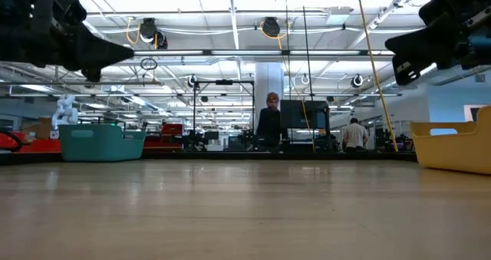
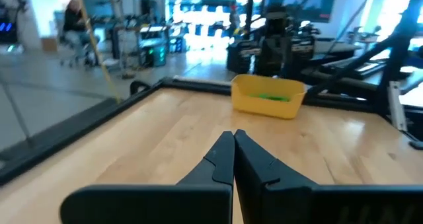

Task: Sort & place blocks by color
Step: Return to Home Position

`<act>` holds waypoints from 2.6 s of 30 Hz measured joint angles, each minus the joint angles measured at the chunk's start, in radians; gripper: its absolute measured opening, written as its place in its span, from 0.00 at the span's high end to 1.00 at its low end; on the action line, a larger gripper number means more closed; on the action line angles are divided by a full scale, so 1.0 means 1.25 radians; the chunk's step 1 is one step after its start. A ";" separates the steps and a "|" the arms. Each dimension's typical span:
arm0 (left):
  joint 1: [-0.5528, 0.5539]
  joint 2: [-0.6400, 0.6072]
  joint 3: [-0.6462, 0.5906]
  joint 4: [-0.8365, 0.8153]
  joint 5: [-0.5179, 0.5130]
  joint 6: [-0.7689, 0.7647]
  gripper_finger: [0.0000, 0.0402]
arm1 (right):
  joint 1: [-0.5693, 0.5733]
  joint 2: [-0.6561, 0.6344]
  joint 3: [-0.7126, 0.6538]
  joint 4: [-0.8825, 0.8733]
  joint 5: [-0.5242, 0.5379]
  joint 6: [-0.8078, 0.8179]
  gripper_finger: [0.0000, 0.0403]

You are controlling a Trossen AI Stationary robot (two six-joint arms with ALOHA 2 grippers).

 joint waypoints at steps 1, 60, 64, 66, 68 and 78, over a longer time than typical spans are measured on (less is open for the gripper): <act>0.000 0.000 0.000 0.010 0.010 0.012 1.00 | 0.000 -0.004 -0.002 0.002 0.000 0.000 1.00; -0.007 -0.241 0.001 -0.240 0.154 0.088 1.00 | 0.001 -0.164 -0.007 -0.157 -0.001 0.007 1.00; -0.005 -0.241 0.001 -0.240 0.154 0.081 0.99 | 0.001 -0.164 -0.007 -0.157 -0.001 0.007 1.00; -0.005 -0.241 0.000 -0.239 0.154 0.081 0.98 | 0.001 -0.164 -0.007 -0.156 -0.001 0.007 1.00; -0.005 -0.241 0.000 -0.235 0.154 0.080 0.97 | 0.001 -0.164 -0.007 -0.150 -0.001 0.007 1.00; -0.005 -0.241 -0.001 -0.224 0.153 0.077 0.97 | 0.001 -0.164 -0.007 -0.145 -0.001 0.007 1.00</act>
